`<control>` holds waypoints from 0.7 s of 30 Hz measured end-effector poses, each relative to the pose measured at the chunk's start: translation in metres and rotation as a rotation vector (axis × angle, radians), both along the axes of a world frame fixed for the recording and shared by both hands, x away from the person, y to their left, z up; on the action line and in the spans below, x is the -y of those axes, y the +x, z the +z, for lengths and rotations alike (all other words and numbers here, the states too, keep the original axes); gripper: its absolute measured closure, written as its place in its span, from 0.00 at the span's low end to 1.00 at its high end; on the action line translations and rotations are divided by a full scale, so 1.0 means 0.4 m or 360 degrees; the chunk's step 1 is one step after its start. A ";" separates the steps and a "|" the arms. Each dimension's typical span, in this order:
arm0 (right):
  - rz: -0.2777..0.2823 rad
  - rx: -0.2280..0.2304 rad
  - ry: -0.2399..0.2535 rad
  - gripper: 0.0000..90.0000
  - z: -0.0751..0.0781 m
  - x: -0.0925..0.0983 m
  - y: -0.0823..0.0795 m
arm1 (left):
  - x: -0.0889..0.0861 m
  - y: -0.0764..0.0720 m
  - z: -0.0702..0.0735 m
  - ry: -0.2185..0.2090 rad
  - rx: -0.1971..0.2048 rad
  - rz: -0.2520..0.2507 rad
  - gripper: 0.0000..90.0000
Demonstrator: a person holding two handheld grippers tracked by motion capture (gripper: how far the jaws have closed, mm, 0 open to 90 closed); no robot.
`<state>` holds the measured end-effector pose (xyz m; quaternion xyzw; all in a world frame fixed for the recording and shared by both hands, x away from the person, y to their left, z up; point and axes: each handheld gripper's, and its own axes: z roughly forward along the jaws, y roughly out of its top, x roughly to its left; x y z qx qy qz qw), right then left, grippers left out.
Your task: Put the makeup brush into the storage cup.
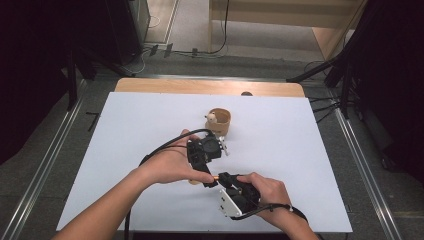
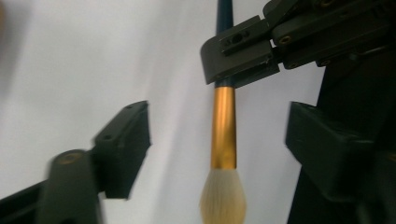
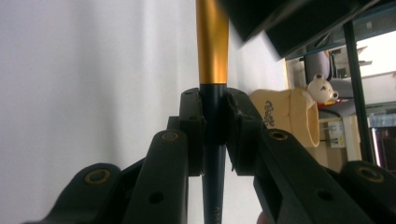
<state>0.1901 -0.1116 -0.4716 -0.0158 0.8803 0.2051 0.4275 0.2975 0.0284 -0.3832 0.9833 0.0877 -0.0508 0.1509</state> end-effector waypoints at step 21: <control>-0.0194 -0.0174 0.0312 0.89 0.019 0.042 0.032 | -0.176 -0.011 0.018 -0.0643 0.0304 0.0309 0.01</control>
